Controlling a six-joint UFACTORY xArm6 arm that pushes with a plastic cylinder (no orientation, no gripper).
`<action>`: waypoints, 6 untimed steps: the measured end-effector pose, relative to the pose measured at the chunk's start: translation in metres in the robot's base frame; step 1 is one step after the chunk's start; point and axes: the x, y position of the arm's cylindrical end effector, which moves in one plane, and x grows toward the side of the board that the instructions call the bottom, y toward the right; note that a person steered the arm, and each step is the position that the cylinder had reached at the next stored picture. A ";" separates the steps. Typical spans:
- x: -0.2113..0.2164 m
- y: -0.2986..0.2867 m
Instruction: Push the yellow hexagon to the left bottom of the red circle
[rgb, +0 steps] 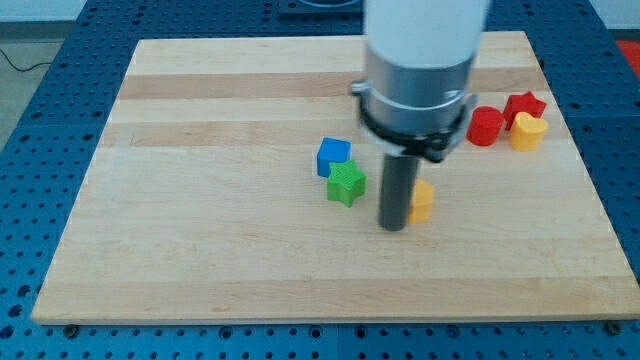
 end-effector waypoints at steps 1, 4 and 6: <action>-0.015 0.033; -0.003 0.048; -0.070 0.063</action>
